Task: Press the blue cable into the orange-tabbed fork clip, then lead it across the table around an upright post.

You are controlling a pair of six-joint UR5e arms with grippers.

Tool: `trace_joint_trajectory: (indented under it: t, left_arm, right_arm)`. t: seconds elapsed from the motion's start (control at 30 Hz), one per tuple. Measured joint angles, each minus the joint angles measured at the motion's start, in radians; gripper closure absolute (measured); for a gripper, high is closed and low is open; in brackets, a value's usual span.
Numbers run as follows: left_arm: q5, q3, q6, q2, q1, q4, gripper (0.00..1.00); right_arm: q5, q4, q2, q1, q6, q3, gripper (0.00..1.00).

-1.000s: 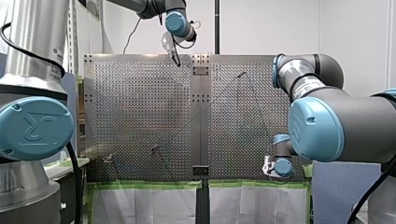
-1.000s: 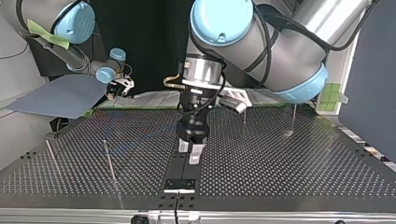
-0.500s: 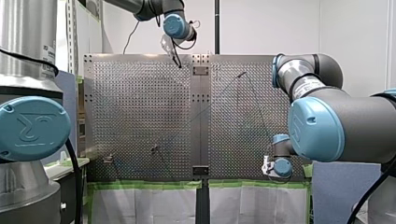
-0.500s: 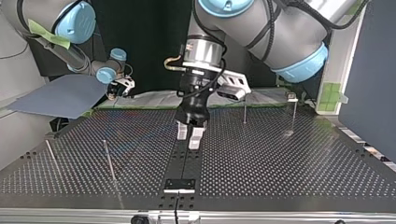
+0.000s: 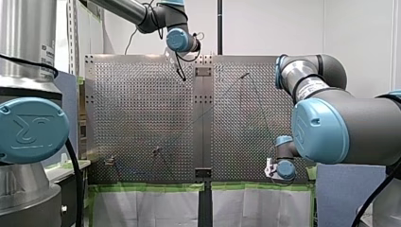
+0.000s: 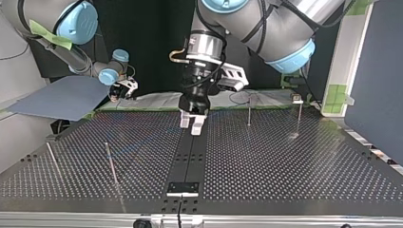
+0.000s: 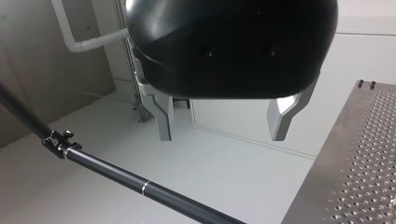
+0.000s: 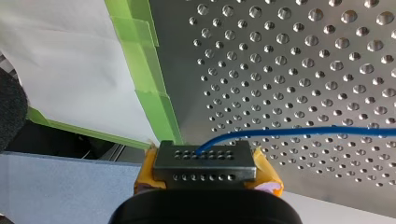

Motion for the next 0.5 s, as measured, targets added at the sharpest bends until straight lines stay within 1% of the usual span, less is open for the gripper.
trace_joint_trajectory:
  t: [0.17,0.5]
  left_arm:
    - [-0.020,-0.044,-0.001,0.000,-0.007,0.044,0.01]
    - [-0.025,-0.127,0.001,0.000,-0.012,0.128,0.01]
  right_arm:
    - [0.000,0.000,0.000,0.001,0.000,0.000,1.00]
    - [0.000,0.000,0.000,0.002,0.000,-0.001,1.00]
